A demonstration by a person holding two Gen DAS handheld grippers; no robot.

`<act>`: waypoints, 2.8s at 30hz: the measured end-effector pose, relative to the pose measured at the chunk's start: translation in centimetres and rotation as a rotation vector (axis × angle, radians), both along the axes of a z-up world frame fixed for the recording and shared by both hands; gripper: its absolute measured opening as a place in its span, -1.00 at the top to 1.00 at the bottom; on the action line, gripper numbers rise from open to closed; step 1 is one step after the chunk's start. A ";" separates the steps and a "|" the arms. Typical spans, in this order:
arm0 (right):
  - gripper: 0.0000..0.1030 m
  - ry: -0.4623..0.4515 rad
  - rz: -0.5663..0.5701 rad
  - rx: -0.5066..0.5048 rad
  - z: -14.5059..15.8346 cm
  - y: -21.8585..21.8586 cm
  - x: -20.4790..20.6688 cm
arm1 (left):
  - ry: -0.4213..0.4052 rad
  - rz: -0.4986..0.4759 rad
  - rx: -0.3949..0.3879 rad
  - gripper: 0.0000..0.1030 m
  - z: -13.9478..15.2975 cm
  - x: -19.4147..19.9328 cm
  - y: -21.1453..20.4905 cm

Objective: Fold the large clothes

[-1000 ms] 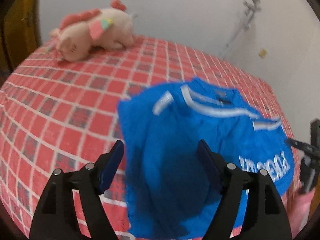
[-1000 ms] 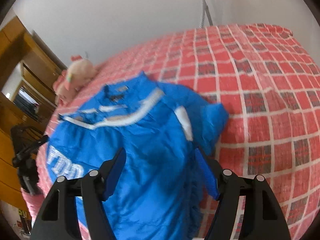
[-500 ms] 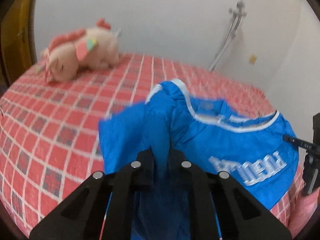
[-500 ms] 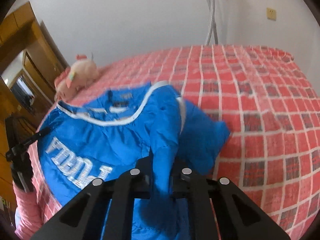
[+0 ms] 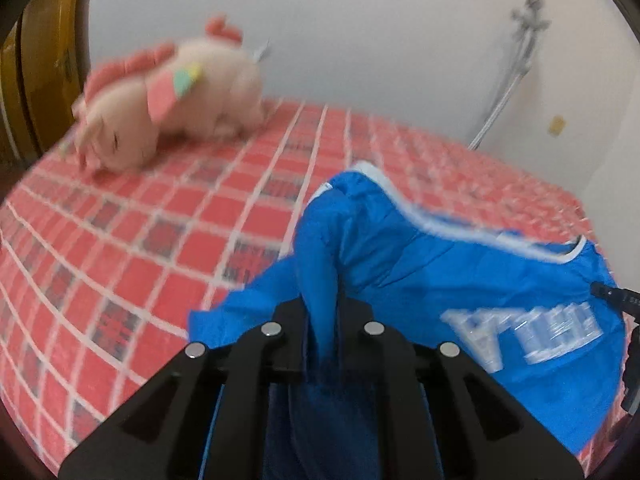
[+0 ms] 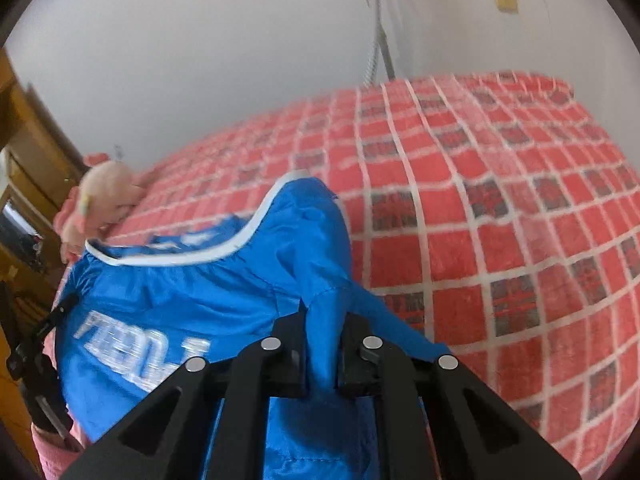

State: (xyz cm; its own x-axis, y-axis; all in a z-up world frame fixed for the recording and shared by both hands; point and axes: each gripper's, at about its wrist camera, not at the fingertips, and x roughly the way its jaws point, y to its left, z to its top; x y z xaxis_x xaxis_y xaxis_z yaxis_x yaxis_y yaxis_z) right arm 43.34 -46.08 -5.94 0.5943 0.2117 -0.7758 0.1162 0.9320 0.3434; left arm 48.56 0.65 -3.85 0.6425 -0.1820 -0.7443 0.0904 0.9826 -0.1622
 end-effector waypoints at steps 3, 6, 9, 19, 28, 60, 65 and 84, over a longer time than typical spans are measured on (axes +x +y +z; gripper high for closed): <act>0.70 0.011 -0.007 0.040 -2.2 -0.4 0.5 | 0.036 -0.005 -0.028 0.74 -2.2 0.7 0.8; 0.66 0.005 -0.014 0.054 -3.2 -0.5 0.4 | 0.039 -0.014 -0.009 0.71 -2.8 0.7 0.6; 0.66 -0.001 -0.021 0.052 -3.5 -0.7 0.2 | 0.024 -0.009 0.029 0.70 -3.2 0.2 0.1; 0.17 -0.097 -0.111 -0.103 2.1 -0.4 -3.9 | -0.064 0.084 -0.041 0.52 0.8 -2.5 2.6; 0.17 -0.035 0.078 -0.204 2.9 10.4 -6.7 | -0.154 -0.093 0.088 0.47 3.7 -9.5 -7.5; 0.17 0.012 0.206 -0.286 -1.3 16.4 -8.9 | 0.052 -0.251 0.233 0.45 -2.6 -10.5 -13.2; 0.17 0.005 0.199 -0.251 -1.9 15.9 -8.7 | 0.058 -0.251 0.203 0.45 -3.0 -9.8 -12.7; -0.55 0.081 -0.056 -0.201 1.4 3.1 -8.1 | 0.067 0.050 0.167 -0.57 1.3 -7.1 3.0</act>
